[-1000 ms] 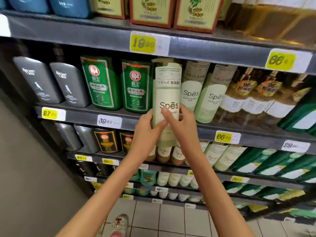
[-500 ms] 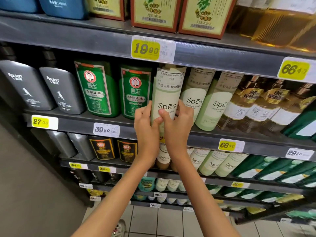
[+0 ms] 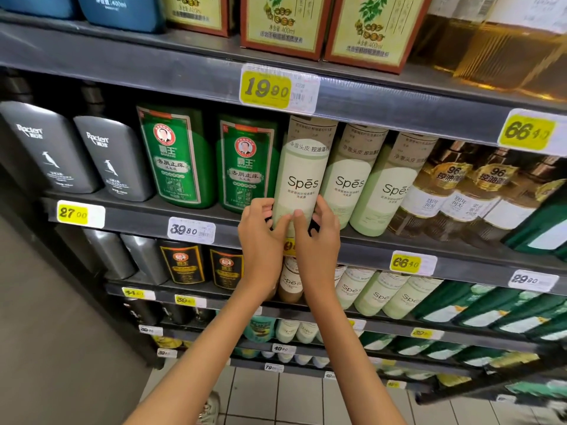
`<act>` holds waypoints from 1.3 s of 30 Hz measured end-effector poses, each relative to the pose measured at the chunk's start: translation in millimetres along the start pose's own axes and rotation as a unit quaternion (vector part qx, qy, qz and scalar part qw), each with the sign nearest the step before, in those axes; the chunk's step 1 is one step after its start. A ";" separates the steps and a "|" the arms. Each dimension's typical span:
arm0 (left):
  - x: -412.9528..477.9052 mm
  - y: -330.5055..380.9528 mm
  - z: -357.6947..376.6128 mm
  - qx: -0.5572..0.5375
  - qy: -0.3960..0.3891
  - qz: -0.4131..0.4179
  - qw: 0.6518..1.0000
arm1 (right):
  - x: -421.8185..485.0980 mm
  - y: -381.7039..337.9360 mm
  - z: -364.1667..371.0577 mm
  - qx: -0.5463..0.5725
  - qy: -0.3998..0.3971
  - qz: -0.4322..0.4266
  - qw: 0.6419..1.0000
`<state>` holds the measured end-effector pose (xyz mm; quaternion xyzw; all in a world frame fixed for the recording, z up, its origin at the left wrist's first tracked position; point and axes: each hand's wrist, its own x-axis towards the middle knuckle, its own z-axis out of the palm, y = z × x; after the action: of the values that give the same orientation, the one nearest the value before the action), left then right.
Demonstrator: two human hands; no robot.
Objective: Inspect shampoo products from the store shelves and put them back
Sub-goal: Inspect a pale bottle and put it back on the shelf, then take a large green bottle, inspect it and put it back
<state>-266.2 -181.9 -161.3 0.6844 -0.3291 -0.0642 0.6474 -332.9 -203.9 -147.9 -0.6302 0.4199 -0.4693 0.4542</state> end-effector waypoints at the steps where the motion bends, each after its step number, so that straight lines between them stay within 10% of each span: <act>1: 0.1 -0.9 -0.7 -0.005 -0.004 -0.005 1.000 | -1.2 2.2 -1.2 -0.004 -0.011 0.003 1.000; 27: 9.6 -6.1 -4.3 0.050 -0.094 -0.048 0.993 | 12.8 14.8 -12.3 -0.058 -0.084 0.034 0.994; 39: 21.7 -2.6 -109.2 0.061 -0.033 -0.059 0.996 | 14.7 -68.7 36.6 -0.116 -0.030 -0.282 0.952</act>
<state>-192.2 -101.4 -139.6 0.7386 -0.3121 -0.1047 0.5884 -287.2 -195.3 -83.8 -0.7849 0.2630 -0.5074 0.2396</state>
